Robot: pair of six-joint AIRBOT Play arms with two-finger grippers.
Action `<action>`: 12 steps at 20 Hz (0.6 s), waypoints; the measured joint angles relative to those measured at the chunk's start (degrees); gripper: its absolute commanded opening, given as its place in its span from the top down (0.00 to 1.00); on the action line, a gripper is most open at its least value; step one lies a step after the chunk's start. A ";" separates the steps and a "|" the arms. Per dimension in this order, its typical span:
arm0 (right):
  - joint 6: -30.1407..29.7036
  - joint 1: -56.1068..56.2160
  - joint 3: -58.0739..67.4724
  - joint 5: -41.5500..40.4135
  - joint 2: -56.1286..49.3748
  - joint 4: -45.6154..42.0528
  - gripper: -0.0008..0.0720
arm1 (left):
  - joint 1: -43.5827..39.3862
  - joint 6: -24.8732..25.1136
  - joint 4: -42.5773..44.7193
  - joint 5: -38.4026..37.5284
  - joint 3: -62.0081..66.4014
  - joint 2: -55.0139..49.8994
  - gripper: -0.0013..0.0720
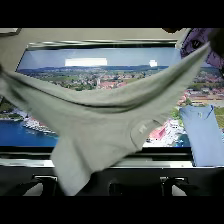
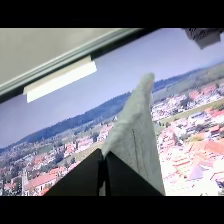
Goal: Fold the clothes and pants, and hang the long-sleeved shirts on hangers.
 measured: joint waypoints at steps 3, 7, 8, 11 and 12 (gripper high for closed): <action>0.26 0.00 -0.02 3.65 -13.94 4.42 0.95 | -1.75 -0.15 -1.49 8.48 -7.96 -9.20 0.96; 0.61 0.00 -0.02 5.25 -28.50 11.82 0.93 | -4.22 -0.15 -2.38 15.65 -11.96 -21.57 0.96; 0.61 0.00 0.00 4.76 -30.86 13.18 0.84 | -4.66 -0.15 -3.02 16.35 -12.41 -23.87 0.96; -0.59 -0.11 0.00 1.60 -34.82 15.74 0.60 | -5.25 -0.17 -4.87 17.84 -12.98 -27.28 0.96; -1.86 -0.35 0.00 0.09 -34.91 16.22 0.60 | -5.20 -0.17 -5.20 17.86 -12.87 -27.67 0.96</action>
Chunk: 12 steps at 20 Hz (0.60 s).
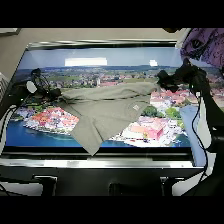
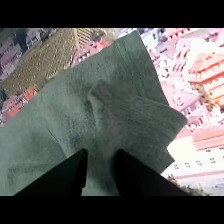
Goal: Fold the clothes and pants, and hang the long-sleeved shirts on hangers.
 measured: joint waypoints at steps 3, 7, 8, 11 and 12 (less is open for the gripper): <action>-5.79 -1.88 -0.02 -6.60 3.06 -0.90 0.47 | 0.98 0.00 -0.59 -2.45 1.53 -0.17 0.96; -13.42 -5.62 -5.75 -15.76 12.59 -3.65 0.47 | 2.69 0.00 -1.01 -6.82 3.50 1.05 0.96; -14.53 -6.21 -10.14 -16.41 16.02 -2.69 0.45 | 2.91 0.00 -1.03 -7.82 3.74 1.25 0.96; -16.28 -5.29 -28.33 -14.45 27.12 6.40 0.34 | 3.23 0.00 -1.16 -10.40 4.09 1.62 0.96; -16.48 -3.50 -35.39 -11.93 31.10 10.80 0.34 | 3.28 0.00 -1.22 -11.15 4.13 1.64 0.96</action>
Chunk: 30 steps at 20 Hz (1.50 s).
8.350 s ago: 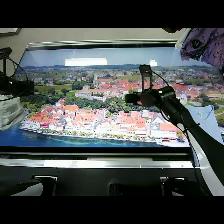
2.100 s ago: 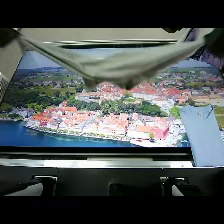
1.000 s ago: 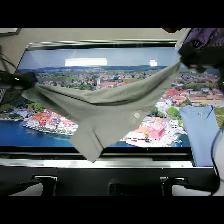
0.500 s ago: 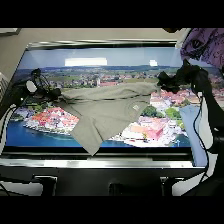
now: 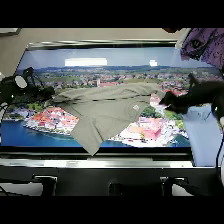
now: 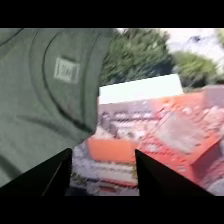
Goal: Fold the clothes and pants, and hang the long-sleeved shirts on hangers.
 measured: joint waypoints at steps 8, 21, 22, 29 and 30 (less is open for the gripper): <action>15.85 31.50 -28.52 29.92 11.21 13.68 0.34 | 0.00 0.00 -0.33 -1.77 0.13 0.17 0.96; 30.53 49.48 -23.15 51.41 -5.73 15.47 0.60 | 0.00 0.00 -0.37 -2.19 0.13 0.17 0.96; 30.53 49.68 -22.38 50.64 -6.80 15.43 0.87 | 0.00 0.00 -0.37 -2.19 0.13 0.17 0.96; 29.18 45.13 -19.19 49.37 -1.01 10.54 0.95 | 0.00 0.04 0.50 -2.75 1.75 1.49 0.96; 28.76 42.40 -17.94 48.59 1.86 8.61 0.95 | 0.00 0.04 1.22 -2.93 3.17 2.23 0.96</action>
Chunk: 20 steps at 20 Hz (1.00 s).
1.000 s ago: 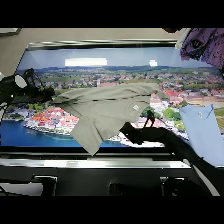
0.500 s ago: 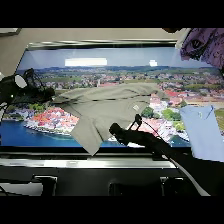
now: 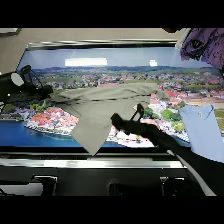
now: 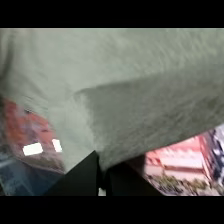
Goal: Fold the clothes and pants, and hang the long-sleeved shirts on hangers.
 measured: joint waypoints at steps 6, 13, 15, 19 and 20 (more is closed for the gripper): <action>-7.21 -19.08 18.58 -12.92 16.39 -10.93 0.95 | 0.00 0.44 5.90 -0.79 16.06 9.03 0.96; -12.94 -29.55 48.19 -32.50 30.10 -18.93 0.95 | 0.00 2.82 8.13 -1.29 27.39 27.82 0.96; -12.35 -30.18 52.98 -36.87 32.35 -21.00 0.95 | 0.00 3.02 8.98 -1.97 28.11 32.70 0.96; -10.56 -30.69 56.94 -41.88 33.20 -23.82 0.95 | 0.00 3.06 9.60 -3.87 28.33 37.53 0.96; -10.36 -30.71 57.33 -42.71 32.22 -24.68 0.95 | 0.00 3.08 9.64 -4.26 27.87 37.44 0.96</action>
